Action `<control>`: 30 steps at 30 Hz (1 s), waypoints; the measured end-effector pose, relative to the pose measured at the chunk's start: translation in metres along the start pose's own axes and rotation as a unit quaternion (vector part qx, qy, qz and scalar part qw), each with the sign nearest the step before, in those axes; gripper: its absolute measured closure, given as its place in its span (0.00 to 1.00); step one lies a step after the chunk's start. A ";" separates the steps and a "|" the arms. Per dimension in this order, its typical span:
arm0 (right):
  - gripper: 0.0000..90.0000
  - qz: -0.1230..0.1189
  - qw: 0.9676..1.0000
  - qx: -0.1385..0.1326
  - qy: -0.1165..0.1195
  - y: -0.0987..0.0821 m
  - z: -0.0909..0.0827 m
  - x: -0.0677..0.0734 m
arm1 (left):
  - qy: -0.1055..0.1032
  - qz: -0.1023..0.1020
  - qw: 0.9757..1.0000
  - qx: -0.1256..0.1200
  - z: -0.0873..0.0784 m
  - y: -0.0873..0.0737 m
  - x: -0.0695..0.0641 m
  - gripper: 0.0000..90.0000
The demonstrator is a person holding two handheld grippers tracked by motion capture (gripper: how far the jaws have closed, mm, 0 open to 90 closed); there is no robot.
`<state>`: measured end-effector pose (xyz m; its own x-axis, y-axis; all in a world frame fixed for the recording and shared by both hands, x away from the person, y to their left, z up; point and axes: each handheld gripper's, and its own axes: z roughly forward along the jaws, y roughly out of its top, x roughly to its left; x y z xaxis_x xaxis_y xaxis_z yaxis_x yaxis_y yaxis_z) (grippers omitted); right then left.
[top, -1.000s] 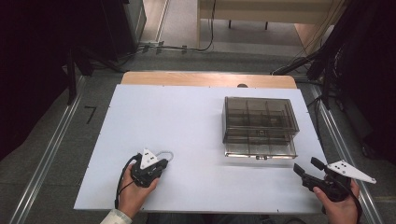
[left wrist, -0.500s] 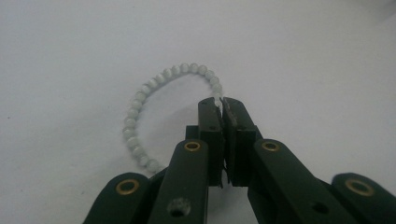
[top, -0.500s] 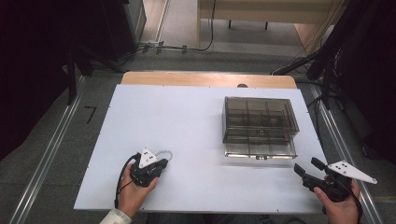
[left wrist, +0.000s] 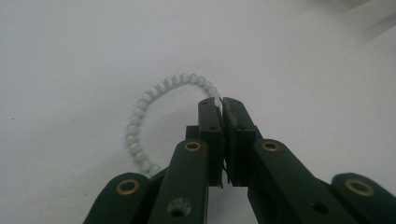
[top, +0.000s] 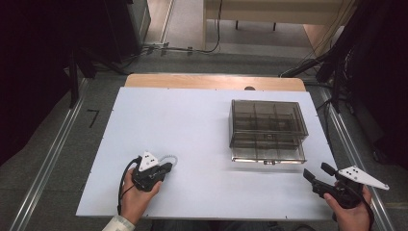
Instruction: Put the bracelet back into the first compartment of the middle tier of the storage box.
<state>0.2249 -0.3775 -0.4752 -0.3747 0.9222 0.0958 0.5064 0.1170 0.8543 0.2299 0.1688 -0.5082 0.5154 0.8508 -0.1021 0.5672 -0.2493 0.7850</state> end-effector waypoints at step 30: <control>0.25 0.004 1.000 -0.003 0.002 0.001 0.000 0.000 | -0.008 -0.010 1.000 -0.020 -0.027 0.021 -0.031 0.98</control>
<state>0.2251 -0.3776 -0.4742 -0.3739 0.9215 0.1049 0.5051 0.1075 0.8563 0.2087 0.1496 -0.4723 0.5148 0.8477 -0.1283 0.5523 -0.2134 0.8059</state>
